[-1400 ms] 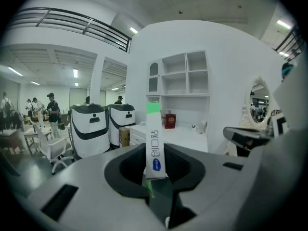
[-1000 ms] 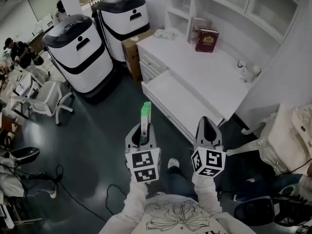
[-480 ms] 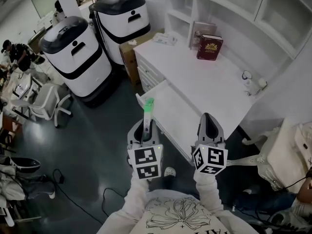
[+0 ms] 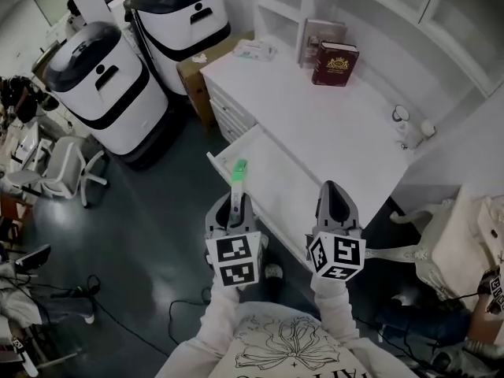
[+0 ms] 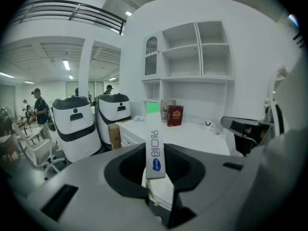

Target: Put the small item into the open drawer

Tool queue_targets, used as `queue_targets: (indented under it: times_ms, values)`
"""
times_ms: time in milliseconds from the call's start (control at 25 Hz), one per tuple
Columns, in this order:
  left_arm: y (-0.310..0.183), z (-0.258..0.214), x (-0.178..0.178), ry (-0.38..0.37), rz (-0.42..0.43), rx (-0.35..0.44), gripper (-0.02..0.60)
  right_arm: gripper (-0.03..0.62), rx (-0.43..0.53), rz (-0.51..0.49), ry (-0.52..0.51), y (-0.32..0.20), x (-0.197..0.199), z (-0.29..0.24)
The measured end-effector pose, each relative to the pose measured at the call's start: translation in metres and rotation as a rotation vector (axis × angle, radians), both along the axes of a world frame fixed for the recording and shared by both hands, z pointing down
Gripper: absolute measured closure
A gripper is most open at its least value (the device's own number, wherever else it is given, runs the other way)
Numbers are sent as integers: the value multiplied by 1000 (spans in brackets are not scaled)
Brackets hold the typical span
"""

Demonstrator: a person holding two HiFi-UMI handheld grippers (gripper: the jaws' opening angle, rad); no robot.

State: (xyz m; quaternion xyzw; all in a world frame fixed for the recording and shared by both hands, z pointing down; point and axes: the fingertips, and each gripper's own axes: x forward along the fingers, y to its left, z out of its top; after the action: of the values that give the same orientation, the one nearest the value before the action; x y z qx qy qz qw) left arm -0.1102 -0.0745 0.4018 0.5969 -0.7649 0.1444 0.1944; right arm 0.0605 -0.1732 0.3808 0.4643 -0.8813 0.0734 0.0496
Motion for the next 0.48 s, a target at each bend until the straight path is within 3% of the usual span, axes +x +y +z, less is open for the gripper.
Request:
queue_targets:
  times_ms: [480]
  values:
    - [-98, 69, -38, 79, 132, -156, 495, 591, -82, 108, 40, -80, -36, 39]
